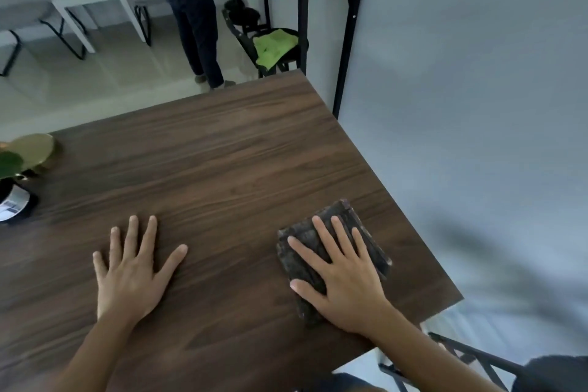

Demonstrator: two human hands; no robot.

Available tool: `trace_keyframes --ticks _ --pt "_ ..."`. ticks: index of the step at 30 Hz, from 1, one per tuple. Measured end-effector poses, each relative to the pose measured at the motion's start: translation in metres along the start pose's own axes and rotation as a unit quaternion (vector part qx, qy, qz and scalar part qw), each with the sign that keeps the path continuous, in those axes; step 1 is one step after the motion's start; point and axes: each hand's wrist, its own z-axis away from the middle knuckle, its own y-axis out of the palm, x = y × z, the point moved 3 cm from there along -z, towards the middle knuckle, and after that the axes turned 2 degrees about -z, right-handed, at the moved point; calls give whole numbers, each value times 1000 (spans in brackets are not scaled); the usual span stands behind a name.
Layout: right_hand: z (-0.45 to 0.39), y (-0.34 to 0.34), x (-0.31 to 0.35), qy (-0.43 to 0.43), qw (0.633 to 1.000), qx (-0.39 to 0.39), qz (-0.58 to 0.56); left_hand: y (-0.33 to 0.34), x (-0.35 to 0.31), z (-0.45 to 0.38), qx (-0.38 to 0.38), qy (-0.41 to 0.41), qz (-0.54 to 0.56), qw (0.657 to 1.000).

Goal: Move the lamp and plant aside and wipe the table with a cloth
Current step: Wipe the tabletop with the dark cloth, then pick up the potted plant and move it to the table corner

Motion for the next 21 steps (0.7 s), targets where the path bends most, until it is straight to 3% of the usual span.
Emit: trace_keyframes --ticks 3,7,10,12,14,16,21 --pt "45 -18 -52 65 997 -29 33 0 -3 0 -4 -4 3 1000" --pt "55 -24 -74 79 997 8 22 -4 -8 1 -7 1 9 1000" --pt "34 -30 -60 56 998 -26 -25 -6 -9 3 -8 9 32 999" --pt "5 -39 -37 5 996 -65 -66 -8 -5 4 -38 22 113 993" --pt "-32 -46 -4 -52 985 -98 -131 -17 3 5 -102 9 275 956" --pt "-74 -45 40 -96 967 -93 -216 -28 19 7 -176 -43 410 894" --pt "-175 -22 173 -189 924 3 -331 -55 91 -11 -288 -236 567 735"
